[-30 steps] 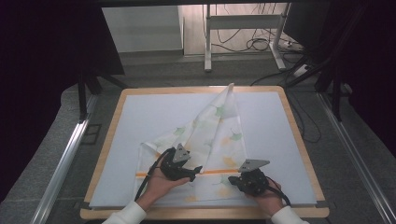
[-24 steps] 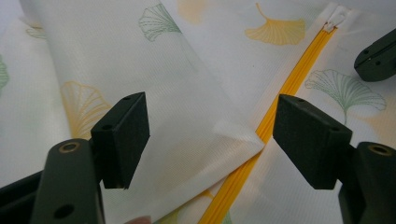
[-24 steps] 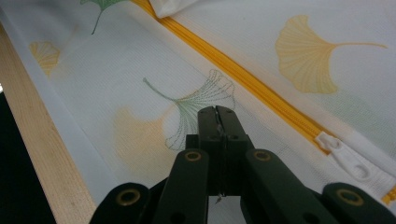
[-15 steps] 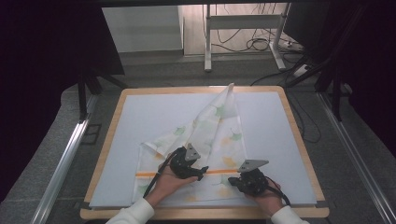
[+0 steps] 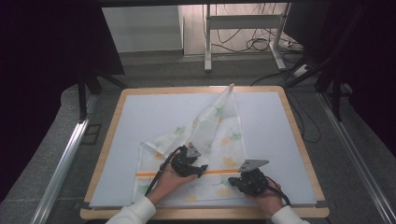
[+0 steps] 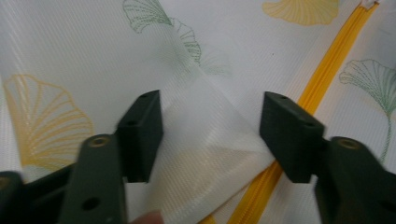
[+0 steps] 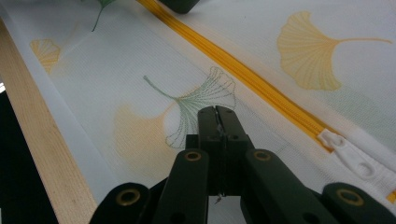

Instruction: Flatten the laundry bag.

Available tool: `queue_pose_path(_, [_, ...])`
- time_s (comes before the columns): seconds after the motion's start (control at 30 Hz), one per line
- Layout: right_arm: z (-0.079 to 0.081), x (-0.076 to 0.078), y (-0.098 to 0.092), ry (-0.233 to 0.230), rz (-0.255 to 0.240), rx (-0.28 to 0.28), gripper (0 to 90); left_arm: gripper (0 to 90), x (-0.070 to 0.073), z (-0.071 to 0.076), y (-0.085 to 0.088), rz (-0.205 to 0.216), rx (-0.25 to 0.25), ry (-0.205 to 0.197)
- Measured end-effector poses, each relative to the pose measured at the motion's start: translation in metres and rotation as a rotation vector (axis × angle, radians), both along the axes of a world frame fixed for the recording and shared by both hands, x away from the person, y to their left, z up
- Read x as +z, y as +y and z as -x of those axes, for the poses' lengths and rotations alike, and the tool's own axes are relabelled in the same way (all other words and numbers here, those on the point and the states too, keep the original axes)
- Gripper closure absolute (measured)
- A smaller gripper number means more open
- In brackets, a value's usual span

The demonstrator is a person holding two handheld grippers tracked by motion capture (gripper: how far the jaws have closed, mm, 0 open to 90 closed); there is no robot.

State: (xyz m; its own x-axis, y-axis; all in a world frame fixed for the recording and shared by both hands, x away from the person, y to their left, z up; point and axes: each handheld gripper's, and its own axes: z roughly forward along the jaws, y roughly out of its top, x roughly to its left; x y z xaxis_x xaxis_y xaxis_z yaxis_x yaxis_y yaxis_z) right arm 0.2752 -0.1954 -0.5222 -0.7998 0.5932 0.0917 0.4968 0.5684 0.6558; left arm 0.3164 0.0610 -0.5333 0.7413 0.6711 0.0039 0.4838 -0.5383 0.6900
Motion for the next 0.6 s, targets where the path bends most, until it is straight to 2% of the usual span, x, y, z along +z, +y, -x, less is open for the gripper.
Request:
queue_pose_path(0.2, [0.000,0.000,-0.001,0.000,-0.002,0.004,88.9,59.3,0.001,-0.004,0.006,0.006,0.003,0.016])
queue_pose_path(0.23, [0.000,0.000,-0.001,-0.001,-0.001,0.004,88.9,65.6,0.001,-0.005,0.009,0.007,0.008,0.021])
queue_pose_path(0.3, [0.000,0.000,0.000,0.000,-0.001,0.003,88.8,68.3,0.001,-0.006,0.011,0.009,0.010,0.026])
queue_pose_path(0.43, [0.000,0.000,0.000,-0.002,-0.001,0.005,88.9,82.2,0.001,-0.006,0.013,0.004,0.013,0.029])
queue_pose_path(0.6, [0.000,0.000,-0.001,-0.002,0.000,0.005,88.8,85.4,0.002,-0.006,0.014,-0.002,0.011,0.028])
